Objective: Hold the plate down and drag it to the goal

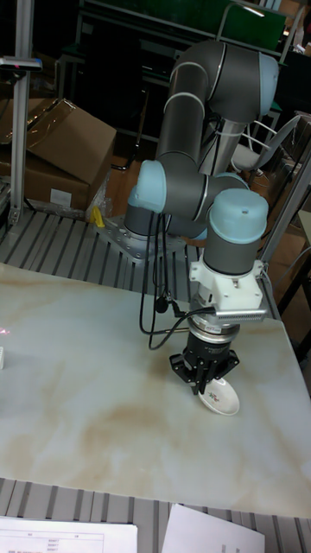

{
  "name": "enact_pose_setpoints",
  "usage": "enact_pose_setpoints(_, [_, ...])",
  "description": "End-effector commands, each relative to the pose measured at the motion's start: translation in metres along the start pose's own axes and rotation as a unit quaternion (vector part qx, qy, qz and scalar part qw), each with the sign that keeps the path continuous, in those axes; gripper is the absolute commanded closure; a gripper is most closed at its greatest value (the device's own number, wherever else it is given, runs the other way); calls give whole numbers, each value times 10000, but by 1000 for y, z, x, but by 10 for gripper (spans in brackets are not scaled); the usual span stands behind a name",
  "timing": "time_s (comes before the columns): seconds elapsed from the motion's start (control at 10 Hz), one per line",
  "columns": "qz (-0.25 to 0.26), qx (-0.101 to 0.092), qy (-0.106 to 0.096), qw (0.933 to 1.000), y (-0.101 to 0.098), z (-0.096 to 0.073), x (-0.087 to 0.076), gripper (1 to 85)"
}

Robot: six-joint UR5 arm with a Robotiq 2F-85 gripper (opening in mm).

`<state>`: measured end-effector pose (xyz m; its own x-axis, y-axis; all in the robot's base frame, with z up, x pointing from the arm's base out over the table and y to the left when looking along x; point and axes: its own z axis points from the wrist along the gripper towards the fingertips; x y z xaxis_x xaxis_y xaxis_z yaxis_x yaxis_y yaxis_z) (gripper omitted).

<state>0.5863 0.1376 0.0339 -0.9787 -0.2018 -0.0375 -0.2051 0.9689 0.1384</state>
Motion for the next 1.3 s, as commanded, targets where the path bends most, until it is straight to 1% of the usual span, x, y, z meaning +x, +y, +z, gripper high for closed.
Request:
enact_pose_setpoints(0.0, [-85, 184, 63, 9998, 8, -19, -4, 843])
enact_pose_setpoints(0.1, [-39, 186, 55, 9998, 23, -25, -11, 843])
enact_pose_setpoints(0.2, [15, 180, 44, 9998, 26, -25, -12, 843])
enact_pose_setpoints(0.3, [-11, 286, 28, 9996, 21, -26, -13, 843])
enact_pose_setpoints(0.4, [-81, 303, -13, 9995, 20, -26, -15, 843])
enact_pose_setpoints(0.5, [-254, 427, -32, 9988, 13, -26, -17, 843])
enact_pose_setpoints(0.6, [-363, 496, -18, 9981, 10, -26, -16, 843])
enact_pose_setpoints(0.7, [-646, 701, 7, 9954, -3, -28, -16, 843])
enact_pose_setpoints(0.8, [-1012, 918, 57, 9906, -22, -31, -12, 843])
enact_pose_setpoints(0.9, [-1172, 968, 90, 9883, -31, -32, -6, 843])
enact_pose_setpoints(1.0, [-1145, 859, 75, 9897, -26, -32, -4, 843])
enact_pose_setpoints(1.1, [-902, 873, 64, 9921, -27, -32, -3, 843])
enact_pose_setpoints(1.2, [-741, 934, 89, 9928, -30, -33, -1, 843])
